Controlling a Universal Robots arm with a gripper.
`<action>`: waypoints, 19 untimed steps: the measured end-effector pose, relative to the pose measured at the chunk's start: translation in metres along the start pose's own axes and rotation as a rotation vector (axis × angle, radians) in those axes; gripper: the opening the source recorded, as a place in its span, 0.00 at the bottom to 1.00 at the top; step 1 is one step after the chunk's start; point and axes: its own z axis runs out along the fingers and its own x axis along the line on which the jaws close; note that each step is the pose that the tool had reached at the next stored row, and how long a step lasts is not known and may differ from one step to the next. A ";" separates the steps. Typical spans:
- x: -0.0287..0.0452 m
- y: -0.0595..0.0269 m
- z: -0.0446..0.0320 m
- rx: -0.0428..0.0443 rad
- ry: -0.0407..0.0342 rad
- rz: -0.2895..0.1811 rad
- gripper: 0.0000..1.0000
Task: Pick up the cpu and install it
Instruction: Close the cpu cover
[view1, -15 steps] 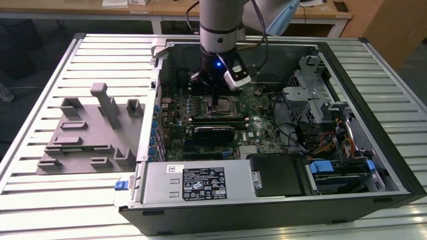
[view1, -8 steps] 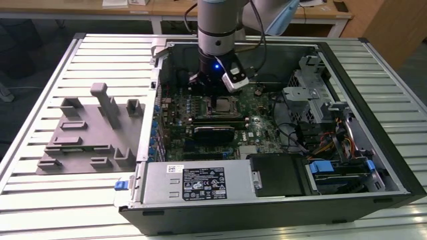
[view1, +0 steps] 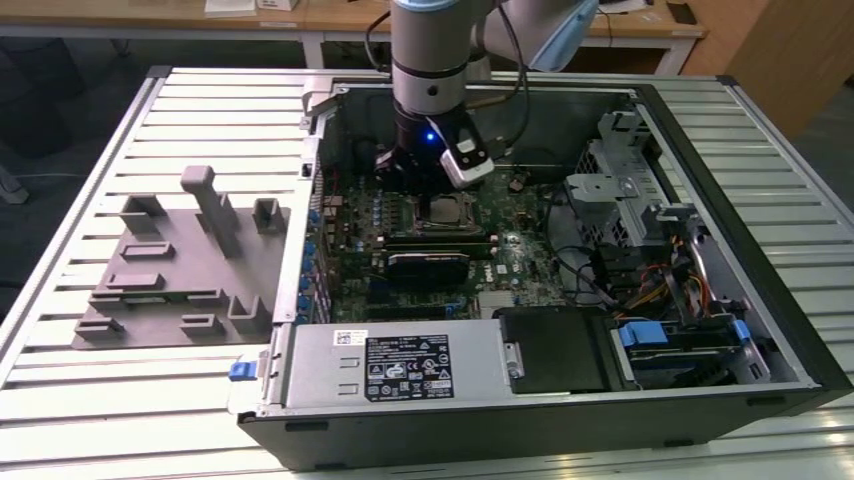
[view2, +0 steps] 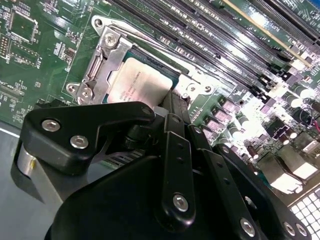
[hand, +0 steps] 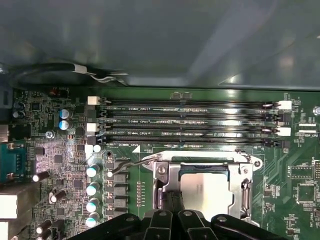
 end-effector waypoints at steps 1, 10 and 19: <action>0.0001 0.0000 0.0004 -0.0001 0.0000 -0.001 0.11; 0.0002 0.0000 0.0032 0.0000 0.0000 -0.002 0.11; 0.0044 0.0000 0.0036 -0.0004 0.0001 -0.002 0.11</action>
